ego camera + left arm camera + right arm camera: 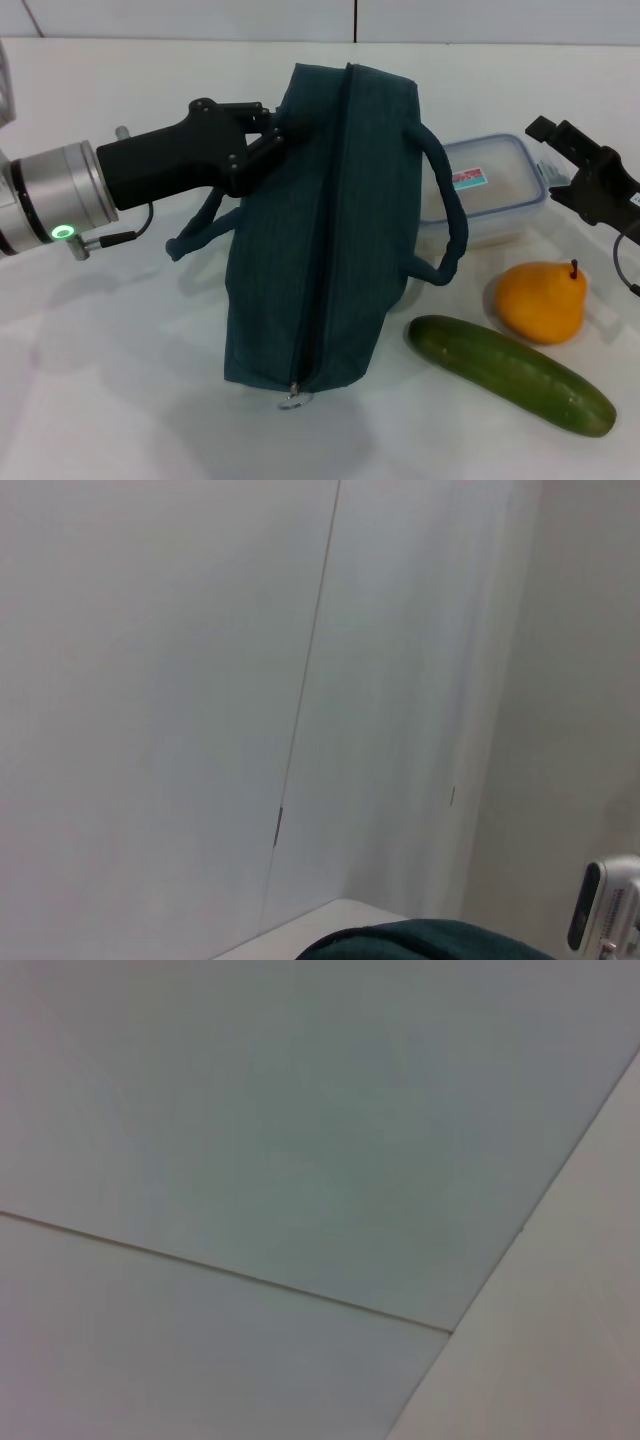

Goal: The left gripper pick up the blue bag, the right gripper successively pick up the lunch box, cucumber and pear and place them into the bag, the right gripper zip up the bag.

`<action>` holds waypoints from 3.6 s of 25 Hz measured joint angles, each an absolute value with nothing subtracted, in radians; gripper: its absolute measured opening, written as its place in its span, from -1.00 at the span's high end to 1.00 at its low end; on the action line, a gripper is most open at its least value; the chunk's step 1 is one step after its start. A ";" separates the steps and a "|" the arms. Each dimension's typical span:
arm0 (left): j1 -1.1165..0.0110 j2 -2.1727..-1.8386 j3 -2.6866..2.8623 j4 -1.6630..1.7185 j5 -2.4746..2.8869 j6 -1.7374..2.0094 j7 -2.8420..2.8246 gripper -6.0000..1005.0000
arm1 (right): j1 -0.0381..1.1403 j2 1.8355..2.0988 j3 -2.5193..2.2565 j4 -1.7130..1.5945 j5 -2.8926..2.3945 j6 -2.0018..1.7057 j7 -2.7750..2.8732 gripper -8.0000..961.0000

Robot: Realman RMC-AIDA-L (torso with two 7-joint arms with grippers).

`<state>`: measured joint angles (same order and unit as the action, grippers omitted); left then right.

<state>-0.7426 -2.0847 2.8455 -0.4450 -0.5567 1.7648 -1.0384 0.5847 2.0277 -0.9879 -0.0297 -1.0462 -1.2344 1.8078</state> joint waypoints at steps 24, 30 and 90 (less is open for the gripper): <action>-0.754 -2.083 2.845 -0.436 -0.557 1.760 -1.019 0.76 | 0.609 2.028 -0.995 -0.036 -1.031 -1.154 1.814 0.38; -0.756 -2.085 2.845 -0.436 -0.557 1.760 -1.010 0.76 | 0.615 2.028 -0.995 -0.037 -1.033 -1.158 1.791 0.64; -0.863 -2.087 2.845 -0.400 -0.534 1.653 -1.325 0.76 | 0.676 2.013 -1.019 -0.464 -0.974 -1.663 1.570 0.79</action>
